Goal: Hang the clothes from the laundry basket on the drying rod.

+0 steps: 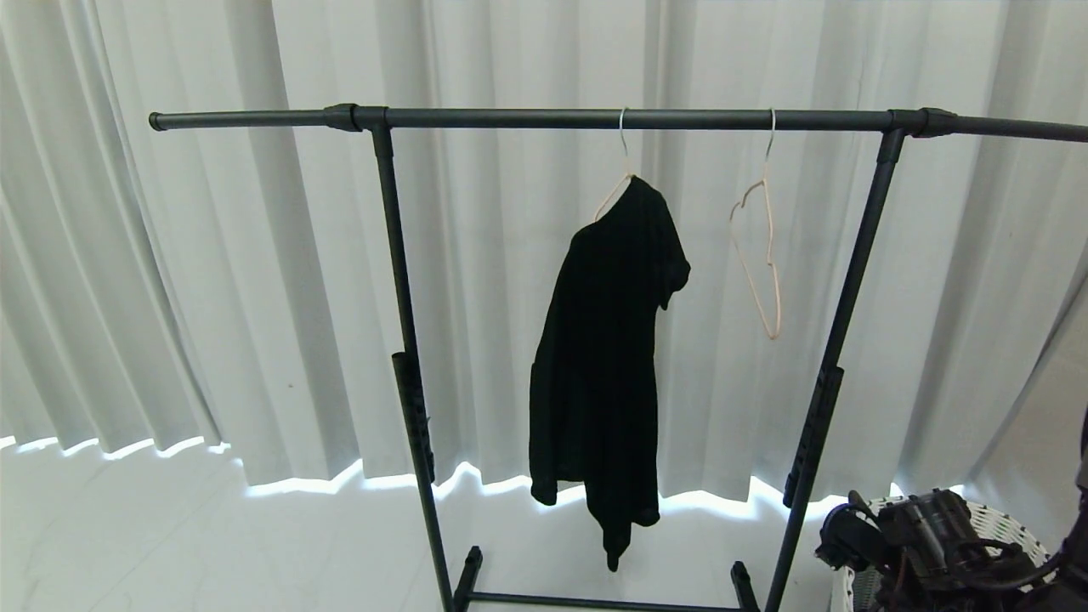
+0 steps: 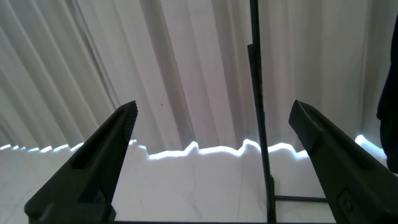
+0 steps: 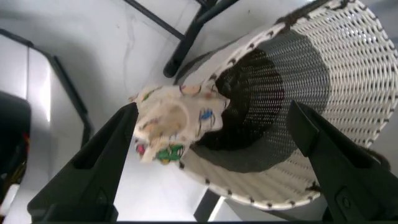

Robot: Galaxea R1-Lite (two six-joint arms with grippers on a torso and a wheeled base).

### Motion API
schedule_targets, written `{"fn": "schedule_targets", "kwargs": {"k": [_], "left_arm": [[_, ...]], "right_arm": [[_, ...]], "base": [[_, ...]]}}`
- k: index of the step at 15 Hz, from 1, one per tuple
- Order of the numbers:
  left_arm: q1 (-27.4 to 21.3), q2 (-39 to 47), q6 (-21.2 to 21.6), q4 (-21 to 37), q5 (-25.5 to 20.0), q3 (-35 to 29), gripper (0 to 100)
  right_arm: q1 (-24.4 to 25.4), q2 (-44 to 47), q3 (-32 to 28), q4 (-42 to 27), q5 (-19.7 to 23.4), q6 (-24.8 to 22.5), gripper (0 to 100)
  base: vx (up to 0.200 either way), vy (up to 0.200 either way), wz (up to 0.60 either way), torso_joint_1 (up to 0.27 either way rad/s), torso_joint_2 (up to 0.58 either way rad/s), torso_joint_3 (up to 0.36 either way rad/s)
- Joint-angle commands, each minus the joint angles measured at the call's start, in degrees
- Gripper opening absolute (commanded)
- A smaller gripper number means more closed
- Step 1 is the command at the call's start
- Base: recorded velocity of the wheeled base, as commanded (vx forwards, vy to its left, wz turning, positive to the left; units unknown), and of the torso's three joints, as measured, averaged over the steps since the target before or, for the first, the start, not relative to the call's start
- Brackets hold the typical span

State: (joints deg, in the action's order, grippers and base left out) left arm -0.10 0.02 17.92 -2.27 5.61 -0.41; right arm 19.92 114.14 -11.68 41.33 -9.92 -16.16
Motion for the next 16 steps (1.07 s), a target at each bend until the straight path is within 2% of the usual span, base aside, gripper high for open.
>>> {"fn": "schedule_targets", "kwargs": {"k": [1,4,7,13,14,16], "left_arm": [[0.0,0.0,0.0,0.0,0.0,0.0,100],[0.0,0.0,0.0,0.0,0.0,0.0,100],[0.0,0.0,0.0,0.0,0.0,0.0,100],[0.0,0.0,0.7,0.0,0.1,0.0,100],[0.0,0.0,0.7,0.0,0.0,0.0,100],[0.0,0.0,0.7,0.0,0.1,0.0,100]], "right_arm": [[-0.9,5.4,-0.4,0.4,-1.1,-1.5,100],[-4.0,7.4,-0.1,0.4,-3.7,-2.7,100],[-5.7,9.3,-0.4,0.4,-4.1,-2.7,100],[-5.9,10.0,-0.7,0.5,-4.1,-2.6,100],[-5.9,10.0,-0.7,0.5,-4.1,-2.6,0],[-5.9,10.0,-0.7,0.5,-4.1,-2.6,0]], "base": [[0.0,0.0,0.0,0.0,0.0,0.0],[0.0,0.0,0.0,0.0,0.0,0.0],[0.0,0.0,0.0,0.0,0.0,0.0],[0.0,0.0,0.0,0.0,0.0,0.0],[0.0,0.0,0.0,0.0,0.0,0.0],[0.0,0.0,0.0,0.0,0.0,0.0]]}}
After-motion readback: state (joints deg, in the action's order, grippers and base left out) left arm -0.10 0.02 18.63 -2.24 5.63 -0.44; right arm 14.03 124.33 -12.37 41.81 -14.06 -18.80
